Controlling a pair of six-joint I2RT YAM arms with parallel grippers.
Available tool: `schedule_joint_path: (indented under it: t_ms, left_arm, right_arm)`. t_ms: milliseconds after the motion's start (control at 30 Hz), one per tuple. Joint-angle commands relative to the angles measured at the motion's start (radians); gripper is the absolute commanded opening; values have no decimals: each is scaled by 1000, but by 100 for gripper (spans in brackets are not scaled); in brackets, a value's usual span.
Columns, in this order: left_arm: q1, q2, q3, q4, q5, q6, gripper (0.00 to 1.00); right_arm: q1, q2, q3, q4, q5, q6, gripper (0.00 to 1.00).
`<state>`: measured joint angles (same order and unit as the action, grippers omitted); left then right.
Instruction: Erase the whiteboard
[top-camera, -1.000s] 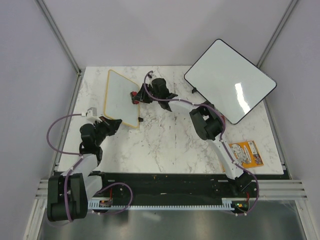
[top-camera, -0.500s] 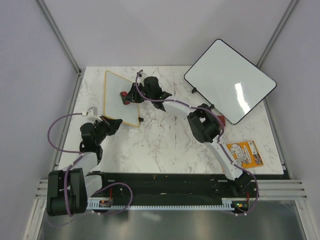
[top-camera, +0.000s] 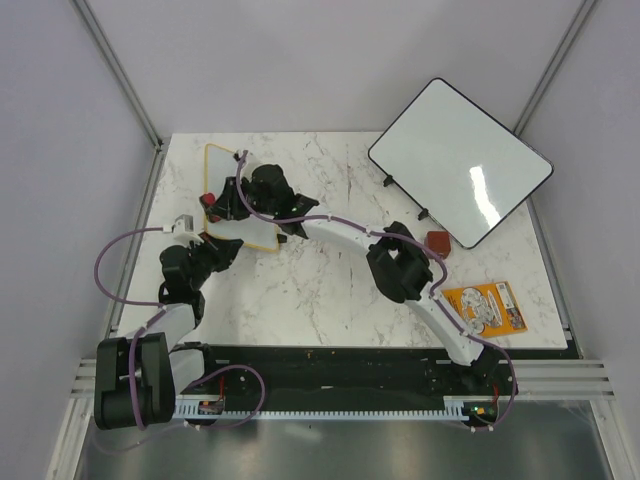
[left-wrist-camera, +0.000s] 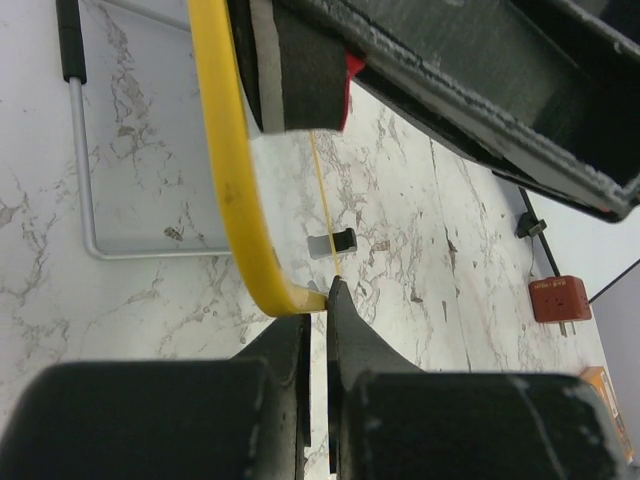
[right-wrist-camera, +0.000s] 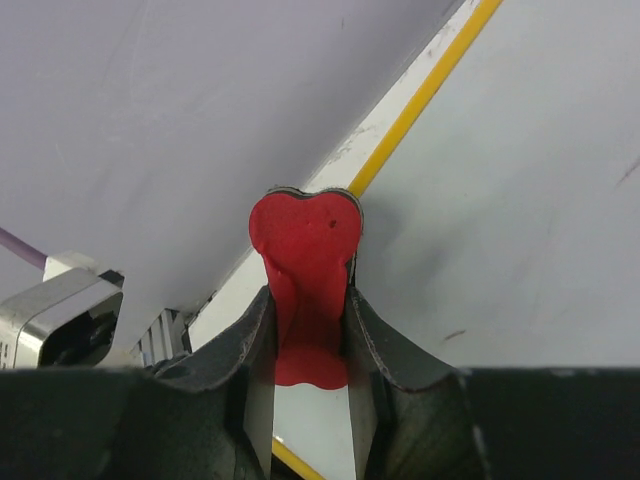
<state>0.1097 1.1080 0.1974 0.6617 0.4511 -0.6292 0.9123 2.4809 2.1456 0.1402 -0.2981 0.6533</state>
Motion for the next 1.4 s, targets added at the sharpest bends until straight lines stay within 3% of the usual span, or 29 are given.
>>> schedule_joint_path:
  t_ms: [0, 367, 567, 700, 900, 1100, 1367]
  left_arm:
    - [-34, 13, 5, -47, 133, 77, 2]
    - [-35, -11, 4, -47, 156, 95, 2]
    - [-39, -25, 4, -43, 179, 109, 2]
    - [-41, -22, 2, -45, 181, 112, 2]
    - [-44, -25, 7, -43, 170, 109, 2]
    - [-42, -46, 2, -54, 147, 99, 2]
    - [-42, -114, 2, -86, 115, 86, 2]
  right_arm:
    - [0, 118, 42, -82, 60, 51, 0]
    - [-150, 259, 154, -28, 116, 236, 0]
    - [-170, 349, 257, 19, 126, 308, 0]
    - [-162, 343, 238, 56, 102, 312, 0]
    - [-136, 213, 59, 93, 47, 233, 0]
    - [-153, -77, -381, 220, 151, 163, 0]
    - [-204, -240, -522, 229, 194, 102, 0]
